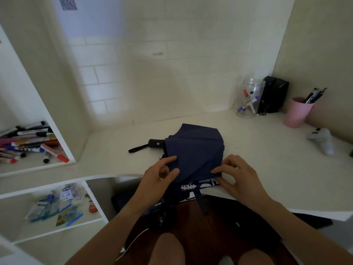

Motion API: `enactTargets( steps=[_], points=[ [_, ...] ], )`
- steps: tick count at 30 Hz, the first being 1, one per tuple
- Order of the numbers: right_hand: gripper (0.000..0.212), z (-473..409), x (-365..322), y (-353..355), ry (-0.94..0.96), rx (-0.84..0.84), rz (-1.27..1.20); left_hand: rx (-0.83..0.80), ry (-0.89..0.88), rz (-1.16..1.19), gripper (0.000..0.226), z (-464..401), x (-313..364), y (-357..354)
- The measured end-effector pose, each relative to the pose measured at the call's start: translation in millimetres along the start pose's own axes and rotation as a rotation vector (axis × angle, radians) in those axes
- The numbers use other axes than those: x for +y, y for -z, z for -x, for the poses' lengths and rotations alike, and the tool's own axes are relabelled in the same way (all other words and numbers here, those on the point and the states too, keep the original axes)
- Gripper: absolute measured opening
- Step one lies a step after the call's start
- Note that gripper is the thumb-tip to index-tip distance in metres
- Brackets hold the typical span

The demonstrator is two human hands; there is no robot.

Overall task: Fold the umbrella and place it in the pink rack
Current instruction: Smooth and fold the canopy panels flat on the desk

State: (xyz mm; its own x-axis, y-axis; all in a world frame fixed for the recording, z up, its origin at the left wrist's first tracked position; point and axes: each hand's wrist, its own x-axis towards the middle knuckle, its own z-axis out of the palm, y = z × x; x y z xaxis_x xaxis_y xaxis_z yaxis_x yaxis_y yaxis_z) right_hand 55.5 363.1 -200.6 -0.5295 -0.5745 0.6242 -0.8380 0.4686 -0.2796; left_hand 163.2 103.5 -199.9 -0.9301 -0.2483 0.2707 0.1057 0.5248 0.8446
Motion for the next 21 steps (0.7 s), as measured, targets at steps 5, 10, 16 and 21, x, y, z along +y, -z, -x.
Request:
enactTargets(
  steps=[5, 10, 16, 21],
  points=[
    [0.007, 1, 1, 12, 0.167, -0.066, 0.047, -0.008, -0.049, -0.245, 0.044, -2, -2, 3],
    [0.007, 1, 5, 14, 0.253, -0.160, 0.085, -0.134, -0.091, -0.411, 0.049, -5, 0, 6],
    [0.008, -2, 9, 13, 0.284, -0.230, 0.078, 0.028, -0.413, -0.788, 0.040, -25, 5, 5],
    [0.010, -12, 10, 16, 0.225, -0.390, 0.101, -0.299, -0.520, -0.932, 0.062, -44, 5, 0]
  ],
)
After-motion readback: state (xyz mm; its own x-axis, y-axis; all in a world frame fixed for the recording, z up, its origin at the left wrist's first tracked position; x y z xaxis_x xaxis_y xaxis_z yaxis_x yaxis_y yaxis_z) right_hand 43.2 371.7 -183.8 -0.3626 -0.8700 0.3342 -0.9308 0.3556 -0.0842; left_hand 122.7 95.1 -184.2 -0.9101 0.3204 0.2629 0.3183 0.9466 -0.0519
